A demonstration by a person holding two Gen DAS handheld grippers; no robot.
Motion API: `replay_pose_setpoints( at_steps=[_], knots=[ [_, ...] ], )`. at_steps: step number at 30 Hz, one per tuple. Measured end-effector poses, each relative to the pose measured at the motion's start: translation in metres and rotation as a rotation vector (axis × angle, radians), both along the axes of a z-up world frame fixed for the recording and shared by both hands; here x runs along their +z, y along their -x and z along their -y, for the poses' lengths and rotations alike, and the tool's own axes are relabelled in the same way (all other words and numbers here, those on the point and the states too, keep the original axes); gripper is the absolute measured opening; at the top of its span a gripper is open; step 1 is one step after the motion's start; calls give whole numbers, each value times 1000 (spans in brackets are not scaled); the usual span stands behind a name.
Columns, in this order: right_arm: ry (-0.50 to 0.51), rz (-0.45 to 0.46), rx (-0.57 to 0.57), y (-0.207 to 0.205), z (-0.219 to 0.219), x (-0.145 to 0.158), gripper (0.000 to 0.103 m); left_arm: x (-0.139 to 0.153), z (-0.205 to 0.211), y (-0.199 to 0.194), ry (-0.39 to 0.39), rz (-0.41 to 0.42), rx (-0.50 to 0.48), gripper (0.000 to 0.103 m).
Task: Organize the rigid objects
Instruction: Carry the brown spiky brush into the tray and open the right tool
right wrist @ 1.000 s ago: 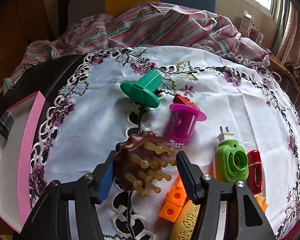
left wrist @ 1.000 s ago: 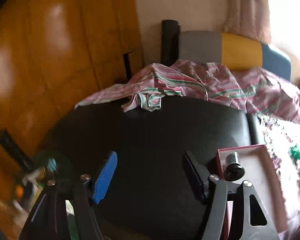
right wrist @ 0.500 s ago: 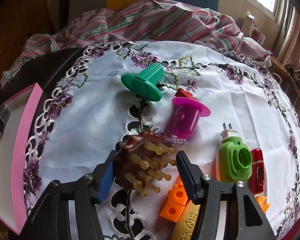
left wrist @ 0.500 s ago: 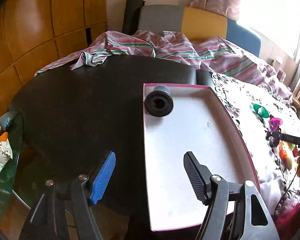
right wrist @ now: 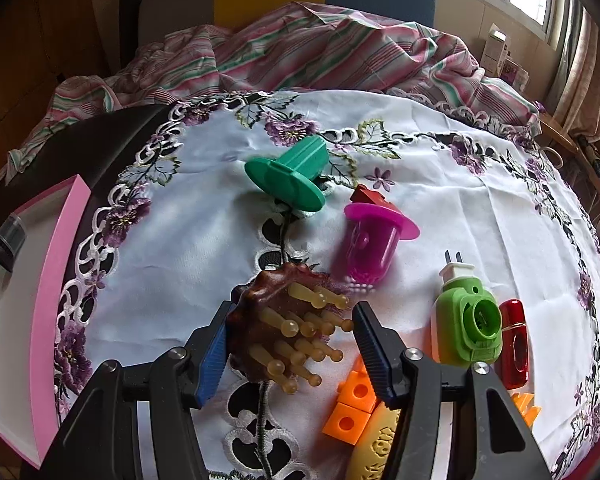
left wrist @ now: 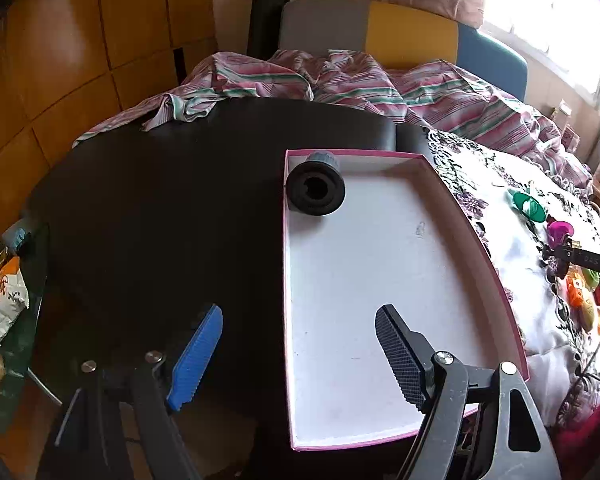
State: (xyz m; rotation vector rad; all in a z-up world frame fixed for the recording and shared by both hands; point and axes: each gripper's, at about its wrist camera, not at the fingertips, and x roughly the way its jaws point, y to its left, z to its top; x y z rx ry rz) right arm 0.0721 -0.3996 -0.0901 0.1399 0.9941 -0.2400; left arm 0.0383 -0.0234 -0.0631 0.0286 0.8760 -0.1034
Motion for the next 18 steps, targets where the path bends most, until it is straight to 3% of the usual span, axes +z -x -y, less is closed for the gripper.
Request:
replay_pose_setpoints(
  at_steps=[7, 18],
  knots=[
    [-20, 0, 23, 1, -8, 2, 60, 0, -2, 0, 7, -1, 3, 80],
    [-73, 89, 123, 10, -51, 40, 60, -4, -9, 0, 26, -6, 1, 80]
  ],
)
